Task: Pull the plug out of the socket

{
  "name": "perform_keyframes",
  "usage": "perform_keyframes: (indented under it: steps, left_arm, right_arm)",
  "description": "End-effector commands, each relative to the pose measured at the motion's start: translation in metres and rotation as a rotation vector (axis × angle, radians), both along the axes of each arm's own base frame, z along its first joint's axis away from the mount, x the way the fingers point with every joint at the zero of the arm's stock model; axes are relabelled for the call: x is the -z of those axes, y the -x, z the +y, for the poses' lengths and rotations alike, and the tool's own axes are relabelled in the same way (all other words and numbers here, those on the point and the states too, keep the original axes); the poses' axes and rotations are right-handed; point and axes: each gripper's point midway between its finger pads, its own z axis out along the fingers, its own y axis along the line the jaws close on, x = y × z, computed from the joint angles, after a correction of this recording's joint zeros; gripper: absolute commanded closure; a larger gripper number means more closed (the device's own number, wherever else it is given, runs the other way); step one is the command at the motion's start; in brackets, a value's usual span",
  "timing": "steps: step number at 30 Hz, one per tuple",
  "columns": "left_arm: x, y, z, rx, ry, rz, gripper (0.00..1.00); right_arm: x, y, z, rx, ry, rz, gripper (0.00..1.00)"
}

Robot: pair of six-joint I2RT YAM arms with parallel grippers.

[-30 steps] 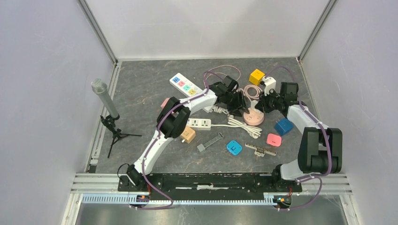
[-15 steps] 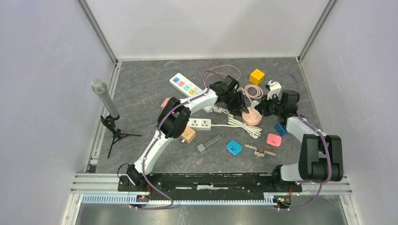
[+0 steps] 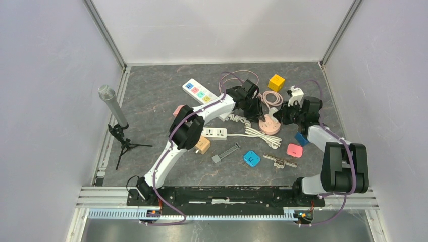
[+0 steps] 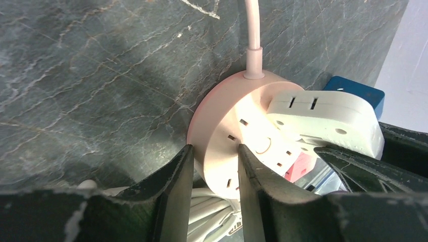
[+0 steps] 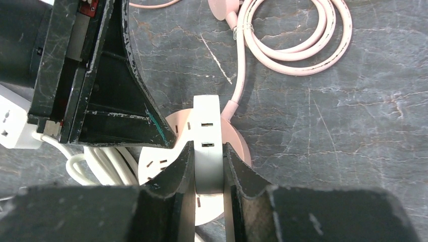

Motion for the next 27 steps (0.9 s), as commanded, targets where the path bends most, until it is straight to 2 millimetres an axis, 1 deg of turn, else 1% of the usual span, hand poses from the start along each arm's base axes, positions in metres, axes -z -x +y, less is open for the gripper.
perform_keyframes:
  steps: [1,5,11,13,16,18,21,23,24,27]
  left_arm:
    - [0.096,0.053,0.064,0.090,-0.381,0.102,0.61]
    - [0.099,0.053,0.066,0.099,-0.396,0.087,0.61]
    - [0.099,0.054,0.066,0.107,-0.397,0.085,0.61]
    - [0.099,0.055,0.067,0.110,-0.396,0.090,0.58]
    - [0.099,0.061,0.064,0.121,-0.376,0.117,0.51]
    - [0.100,0.066,0.057,0.138,-0.332,0.145,0.46]
    - [0.104,0.071,0.052,0.142,-0.306,0.178,0.44]
    - [0.107,0.073,0.054,0.140,-0.320,0.187,0.46]
    - [0.110,0.074,0.058,0.136,-0.340,0.192,0.47]
    - [0.118,0.078,0.072,0.138,-0.407,0.206,0.50]
  right_arm:
    - [-0.052,-0.022,0.027,-0.055,-0.178,-0.138,1.00]
    - [-0.058,-0.019,0.036,-0.065,-0.273,-0.151,1.00]
    - [-0.046,-0.007,0.038,-0.045,-0.365,-0.116,1.00]
    - [-0.048,-0.005,0.035,-0.034,-0.408,-0.119,1.00]
    - [-0.051,-0.003,0.033,-0.022,-0.467,-0.112,1.00]
    - [-0.043,-0.003,0.031,-0.018,-0.436,-0.101,1.00]
    - [-0.029,0.001,0.027,-0.012,-0.383,-0.082,1.00]
    - [-0.022,0.002,0.027,-0.008,-0.376,-0.064,1.00]
    - [-0.022,0.002,0.028,-0.010,-0.388,-0.056,1.00]
    - [-0.035,-0.001,0.035,-0.029,-0.458,-0.064,1.00]
